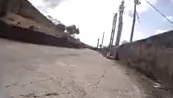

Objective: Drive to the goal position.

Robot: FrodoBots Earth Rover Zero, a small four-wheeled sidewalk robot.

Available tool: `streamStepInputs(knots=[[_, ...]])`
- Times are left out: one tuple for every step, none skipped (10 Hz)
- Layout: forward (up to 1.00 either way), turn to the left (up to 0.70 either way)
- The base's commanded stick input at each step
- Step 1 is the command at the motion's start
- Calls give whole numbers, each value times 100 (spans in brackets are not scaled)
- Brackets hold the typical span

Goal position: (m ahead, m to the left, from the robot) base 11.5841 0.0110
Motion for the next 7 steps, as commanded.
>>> streamStepInputs(knots=[[70,0],[70,0],[70,0],[70,0],[70,0],[70,0],[70,0]])
